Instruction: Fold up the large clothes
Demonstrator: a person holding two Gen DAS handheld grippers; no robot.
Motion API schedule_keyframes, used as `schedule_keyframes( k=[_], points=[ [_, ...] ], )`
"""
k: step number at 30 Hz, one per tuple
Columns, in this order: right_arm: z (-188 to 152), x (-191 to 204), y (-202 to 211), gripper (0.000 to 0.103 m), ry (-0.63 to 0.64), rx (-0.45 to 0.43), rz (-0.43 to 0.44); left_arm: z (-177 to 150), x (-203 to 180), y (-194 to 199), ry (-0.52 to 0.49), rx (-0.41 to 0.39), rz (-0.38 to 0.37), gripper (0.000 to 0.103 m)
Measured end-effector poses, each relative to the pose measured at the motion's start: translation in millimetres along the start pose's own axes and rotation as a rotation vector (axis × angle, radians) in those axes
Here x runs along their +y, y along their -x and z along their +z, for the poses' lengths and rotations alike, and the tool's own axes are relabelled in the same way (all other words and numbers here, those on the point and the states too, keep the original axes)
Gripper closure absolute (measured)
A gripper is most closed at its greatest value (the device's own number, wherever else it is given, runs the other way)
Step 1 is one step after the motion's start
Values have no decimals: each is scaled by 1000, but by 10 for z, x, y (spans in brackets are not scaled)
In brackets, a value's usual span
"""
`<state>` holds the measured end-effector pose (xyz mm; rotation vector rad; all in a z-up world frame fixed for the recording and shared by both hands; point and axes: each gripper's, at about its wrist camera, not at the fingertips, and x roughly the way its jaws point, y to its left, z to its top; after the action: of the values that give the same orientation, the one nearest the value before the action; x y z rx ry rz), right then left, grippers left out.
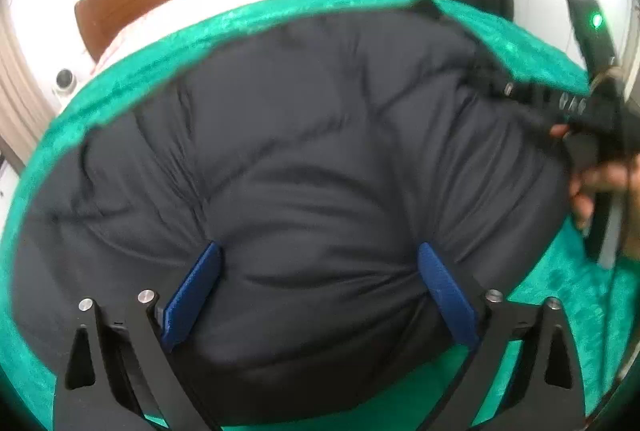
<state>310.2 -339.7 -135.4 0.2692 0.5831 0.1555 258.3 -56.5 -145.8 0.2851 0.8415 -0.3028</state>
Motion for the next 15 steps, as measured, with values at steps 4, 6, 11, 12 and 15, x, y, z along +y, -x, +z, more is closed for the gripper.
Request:
schedule_keyframes(
  k=[4,6,11,12,15],
  points=[
    [71,62,70,1,15,40,-34,26,6,-14,-6,16,-4,2],
    [120,-1,384,1,-42,9,-4,35,-16,97,-24,35,-6,3],
    [-36,-688,1100,0,-289,-21,-67,-175,-134,637,-94,-56,-46,3],
    [-108,-850,1105,1,-351,28,-65,-157,-191,738,-97,-98,-85,3],
    [-294,-1062,1024,0,-488,123,22,-61,-445,857,-168,-199,-156,3]
  ],
)
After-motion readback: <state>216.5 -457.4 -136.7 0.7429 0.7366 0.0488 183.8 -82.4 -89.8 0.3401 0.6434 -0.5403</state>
